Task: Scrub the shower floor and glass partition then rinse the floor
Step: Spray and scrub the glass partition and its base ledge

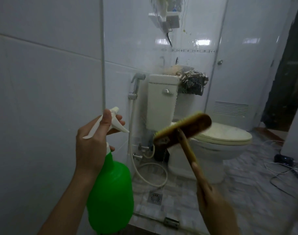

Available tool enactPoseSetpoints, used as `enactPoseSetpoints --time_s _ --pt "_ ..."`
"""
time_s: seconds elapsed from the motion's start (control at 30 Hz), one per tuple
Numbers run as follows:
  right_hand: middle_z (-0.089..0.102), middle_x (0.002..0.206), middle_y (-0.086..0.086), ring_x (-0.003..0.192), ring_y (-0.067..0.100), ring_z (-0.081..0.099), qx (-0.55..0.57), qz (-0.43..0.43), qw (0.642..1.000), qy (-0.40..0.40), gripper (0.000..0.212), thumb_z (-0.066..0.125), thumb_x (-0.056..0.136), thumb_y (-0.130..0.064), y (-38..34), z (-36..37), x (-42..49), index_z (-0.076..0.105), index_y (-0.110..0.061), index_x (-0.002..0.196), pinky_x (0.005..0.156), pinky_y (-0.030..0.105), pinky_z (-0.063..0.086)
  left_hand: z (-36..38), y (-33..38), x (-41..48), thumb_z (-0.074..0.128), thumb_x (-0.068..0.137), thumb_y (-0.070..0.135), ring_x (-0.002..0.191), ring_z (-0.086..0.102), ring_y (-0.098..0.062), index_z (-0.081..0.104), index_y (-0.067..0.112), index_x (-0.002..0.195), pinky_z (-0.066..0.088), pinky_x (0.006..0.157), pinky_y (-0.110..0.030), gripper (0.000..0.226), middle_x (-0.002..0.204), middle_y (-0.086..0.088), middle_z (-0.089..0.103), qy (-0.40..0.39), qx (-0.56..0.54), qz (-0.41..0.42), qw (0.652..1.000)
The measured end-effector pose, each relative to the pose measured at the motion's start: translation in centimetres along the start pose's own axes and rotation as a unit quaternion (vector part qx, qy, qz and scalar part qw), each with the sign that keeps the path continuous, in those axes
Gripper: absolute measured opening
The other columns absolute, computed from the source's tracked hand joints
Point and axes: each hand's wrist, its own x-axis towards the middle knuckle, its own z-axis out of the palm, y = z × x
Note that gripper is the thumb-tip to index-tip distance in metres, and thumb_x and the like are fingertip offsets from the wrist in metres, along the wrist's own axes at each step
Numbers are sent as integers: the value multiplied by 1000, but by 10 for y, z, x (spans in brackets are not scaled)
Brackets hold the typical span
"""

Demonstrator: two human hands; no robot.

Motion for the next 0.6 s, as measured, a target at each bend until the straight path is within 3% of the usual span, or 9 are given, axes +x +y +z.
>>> enactPoseSetpoints --time_s 0.07,0.13,0.17,0.23,0.3,0.4,0.47,0.6 --pt "39 49 -2 29 11 29 -12 -2 1000 10 95 68 84 -13 4 -3 4 7 -41 151 27 24 26 5 -6 -5 50 95 47 87 75 -16 75 22 99 56 50 -30 36 89 3 78 -9 -6 -1 1000" --pt "40 51 -3 33 8 33 -14 -32 998 53 69 47 97 -23 -13 -12 46 9 -37 152 29 20 29 11 -12 -10 50 93 46 88 75 -18 75 23 95 59 68 -46 34 89 1 78 -17 -9 -4 1000" --pt "39 53 -3 35 7 33 -12 -39 995 88 60 39 99 -26 -22 -18 68 12 -33 153 32 18 27 17 -14 -15 49 93 46 88 75 -18 75 23 96 58 68 -47 34 90 0 78 -24 -6 -7 1000" --pt "40 53 -2 37 8 33 15 -30 993 114 55 34 101 -28 -28 -25 85 15 -29 153 36 18 26 24 -15 -24 48 94 47 89 75 -19 74 25 97 56 51 -35 34 90 2 78 -33 -9 -13 999" --pt "41 52 -3 35 9 36 38 2 996 84 58 37 100 -27 -12 -19 51 12 -34 152 32 21 32 34 -16 -33 47 96 47 89 75 -19 74 27 97 49 40 -25 33 90 2 78 -42 -19 -18 999" --pt "35 49 -12 31 3 28 46 120 991 28 84 61 91 -18 29 8 -54 7 -42 151 31 14 26 49 -17 -45 50 95 48 88 75 -18 74 27 96 50 46 -25 32 88 1 78 -53 -28 -24 998" --pt "32 48 -17 31 -3 24 81 139 987 -6 80 57 93 -21 44 14 -91 6 -43 151 34 9 23 57 -19 -53 48 91 48 86 75 -18 74 25 93 51 50 -22 34 87 1 78 -62 -29 -30 997" --pt "36 48 -10 35 8 37 54 68 989 119 74 50 95 -19 33 -13 -17 7 -45 149 33 20 30 71 -27 -67 51 93 50 82 73 -25 74 34 87 50 45 -29 29 86 5 78 -70 -13 -29 997"
